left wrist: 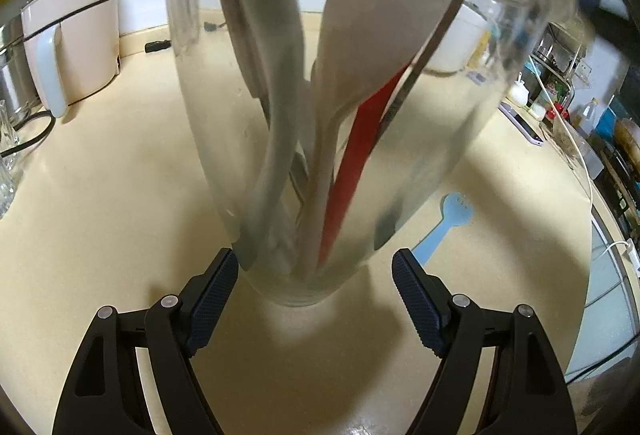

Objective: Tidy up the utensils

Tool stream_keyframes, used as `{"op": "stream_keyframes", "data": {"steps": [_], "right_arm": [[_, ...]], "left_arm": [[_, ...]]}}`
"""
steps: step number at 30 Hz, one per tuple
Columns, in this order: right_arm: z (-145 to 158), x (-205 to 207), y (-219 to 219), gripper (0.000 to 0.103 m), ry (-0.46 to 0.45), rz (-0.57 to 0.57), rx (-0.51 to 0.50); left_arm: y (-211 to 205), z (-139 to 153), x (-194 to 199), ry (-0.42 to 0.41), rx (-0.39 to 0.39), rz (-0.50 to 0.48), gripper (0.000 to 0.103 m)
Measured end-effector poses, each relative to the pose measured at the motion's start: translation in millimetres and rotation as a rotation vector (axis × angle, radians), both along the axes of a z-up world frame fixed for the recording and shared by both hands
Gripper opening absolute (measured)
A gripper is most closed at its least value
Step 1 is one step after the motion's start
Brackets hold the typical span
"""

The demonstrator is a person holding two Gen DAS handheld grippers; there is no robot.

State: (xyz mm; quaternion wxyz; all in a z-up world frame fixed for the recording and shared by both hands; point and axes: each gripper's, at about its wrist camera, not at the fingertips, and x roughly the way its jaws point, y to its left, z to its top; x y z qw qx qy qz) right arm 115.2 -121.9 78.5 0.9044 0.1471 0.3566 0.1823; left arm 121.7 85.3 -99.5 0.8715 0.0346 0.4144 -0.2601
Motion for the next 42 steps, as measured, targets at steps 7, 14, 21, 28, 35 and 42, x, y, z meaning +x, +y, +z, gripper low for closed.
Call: {"op": "stream_keyframes", "data": {"steps": [7, 14, 21, 28, 35, 42], "right_arm": [[13.2, 13.8, 62.8, 0.014, -0.047, 0.156, 0.016], [-4.2, 21.1, 84.8, 0.014, -0.025, 0.196, -0.032], [-9.7, 17.6, 94.7, 0.014, -0.03, 0.187, -0.082], [-10.2, 22.0, 96.0, 0.014, -0.102, 0.177, -0.058], [-25.4, 9.1, 90.8, 0.022, -0.057, 0.164, -0.117], [-3.0, -6.5, 47.8, 0.031, -0.069, 0.05, -0.14]], "left_arm": [[11.6, 15.3, -1.7, -0.082, -0.047, 0.063, 0.082], [10.1, 32.8, -4.7, -0.217, -0.061, 0.054, 0.077], [6.2, 32.3, -7.7, -0.214, -0.072, 0.047, 0.074], [6.6, 29.8, -8.1, -0.214, -0.071, 0.046, 0.074], [6.8, 30.4, -5.0, -0.213, -0.071, 0.046, 0.074], [4.3, 26.6, -2.2, -0.198, -0.063, 0.047, 0.074]]}}
